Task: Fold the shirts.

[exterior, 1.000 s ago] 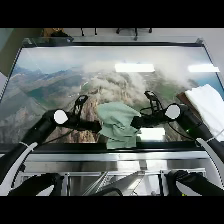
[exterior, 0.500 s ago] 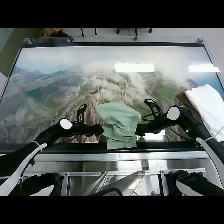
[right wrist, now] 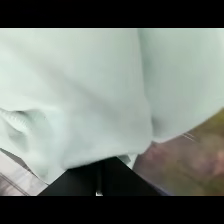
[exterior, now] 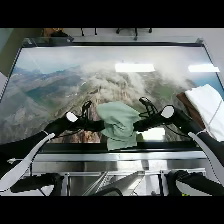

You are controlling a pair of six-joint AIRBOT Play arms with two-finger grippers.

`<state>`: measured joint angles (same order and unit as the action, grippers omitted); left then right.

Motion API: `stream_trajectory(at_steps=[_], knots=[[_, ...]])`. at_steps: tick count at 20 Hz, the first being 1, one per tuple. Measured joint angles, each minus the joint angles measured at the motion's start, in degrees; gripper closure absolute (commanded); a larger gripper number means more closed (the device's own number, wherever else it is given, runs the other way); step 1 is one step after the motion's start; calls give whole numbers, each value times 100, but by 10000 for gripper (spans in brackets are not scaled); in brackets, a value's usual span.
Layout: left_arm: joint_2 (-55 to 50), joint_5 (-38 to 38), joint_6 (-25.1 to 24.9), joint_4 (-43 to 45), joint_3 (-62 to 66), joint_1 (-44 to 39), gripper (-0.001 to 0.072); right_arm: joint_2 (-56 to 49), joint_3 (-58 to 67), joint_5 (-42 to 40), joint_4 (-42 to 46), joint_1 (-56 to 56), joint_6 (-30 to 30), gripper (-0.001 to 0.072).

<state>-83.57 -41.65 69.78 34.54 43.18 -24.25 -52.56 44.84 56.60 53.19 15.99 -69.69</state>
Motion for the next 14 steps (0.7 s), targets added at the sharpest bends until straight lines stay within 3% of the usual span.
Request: stream_trajectory(at_steps=[6,14], knots=[[1025,-525,-109,33,109,496,696,588,977,485,-317,-378,214,692],[3810,-2041,72,50,1655,2743,696,2124,3174,496,-564,-1405,269,691]])
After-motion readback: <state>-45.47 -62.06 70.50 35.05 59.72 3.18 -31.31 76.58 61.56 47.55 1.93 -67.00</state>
